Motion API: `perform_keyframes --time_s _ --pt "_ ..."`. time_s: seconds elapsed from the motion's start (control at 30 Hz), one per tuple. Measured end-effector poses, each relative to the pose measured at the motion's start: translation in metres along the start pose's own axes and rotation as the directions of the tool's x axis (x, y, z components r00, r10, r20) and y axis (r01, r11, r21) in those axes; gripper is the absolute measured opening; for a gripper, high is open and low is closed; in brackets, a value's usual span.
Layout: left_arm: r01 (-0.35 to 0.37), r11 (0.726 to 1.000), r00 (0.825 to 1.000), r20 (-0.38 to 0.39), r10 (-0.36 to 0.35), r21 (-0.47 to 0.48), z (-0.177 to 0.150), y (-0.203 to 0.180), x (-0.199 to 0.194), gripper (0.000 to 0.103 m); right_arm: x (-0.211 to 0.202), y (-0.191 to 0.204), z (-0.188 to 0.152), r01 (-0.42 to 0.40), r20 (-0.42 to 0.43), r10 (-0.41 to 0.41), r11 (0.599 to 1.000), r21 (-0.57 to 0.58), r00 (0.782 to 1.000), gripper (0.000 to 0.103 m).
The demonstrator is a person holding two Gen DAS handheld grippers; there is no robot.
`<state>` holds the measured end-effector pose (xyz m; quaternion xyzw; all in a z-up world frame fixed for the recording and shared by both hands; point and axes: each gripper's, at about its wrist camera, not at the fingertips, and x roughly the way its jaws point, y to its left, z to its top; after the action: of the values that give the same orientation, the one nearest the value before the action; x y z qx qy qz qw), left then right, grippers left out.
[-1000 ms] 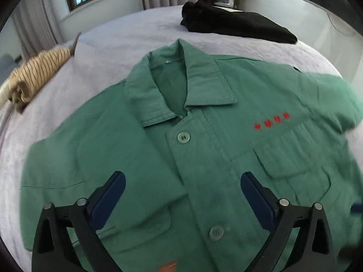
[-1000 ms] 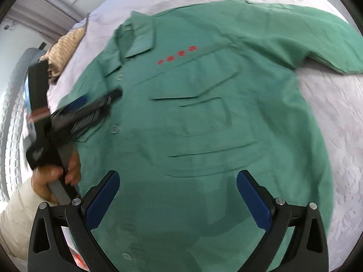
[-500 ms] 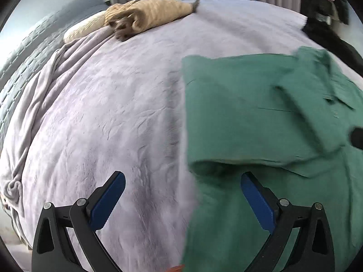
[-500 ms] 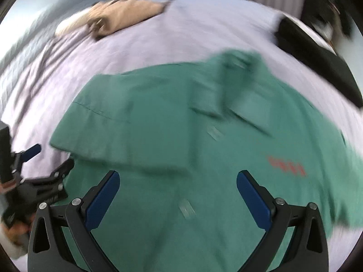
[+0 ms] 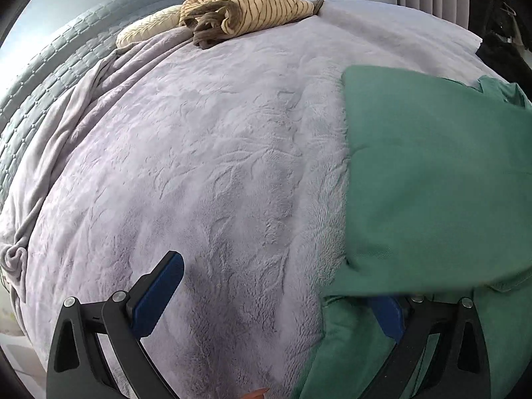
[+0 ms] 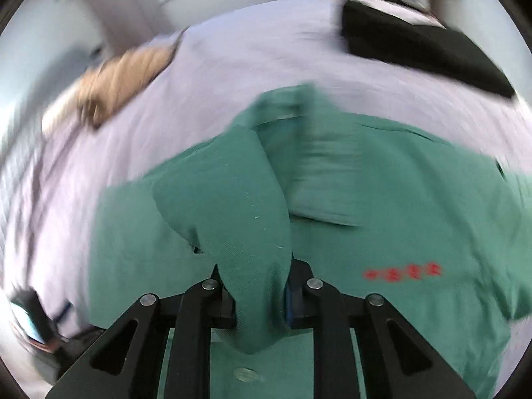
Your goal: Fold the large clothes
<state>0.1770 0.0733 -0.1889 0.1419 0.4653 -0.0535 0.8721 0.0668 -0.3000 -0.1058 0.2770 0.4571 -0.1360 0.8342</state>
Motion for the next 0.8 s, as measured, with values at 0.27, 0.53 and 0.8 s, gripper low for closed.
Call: perform_keyframes --time_s 0.27,0.53,0.8 --pt "0.065 0.995 0.998 -0.020 -0.064 0.081 0.003 0.011 -0.008 0.103 0.006 -0.119 -0.024 -0.172 0.011 0.187 0.877 0.448 0.982 0.047" --pt "0.318 0.942 0.944 -0.125 -0.305 0.104 0.012 0.039 -0.040 0.103 -0.006 -0.114 -0.047 -0.244 -0.009 0.282 0.845 0.476 0.959 0.063" --pt "0.433 0.901 0.873 -0.260 -0.413 0.022 0.035 -0.010 0.015 0.023 0.006 -0.109 -0.043 -0.167 -0.043 0.213 0.863 0.477 0.976 0.011"
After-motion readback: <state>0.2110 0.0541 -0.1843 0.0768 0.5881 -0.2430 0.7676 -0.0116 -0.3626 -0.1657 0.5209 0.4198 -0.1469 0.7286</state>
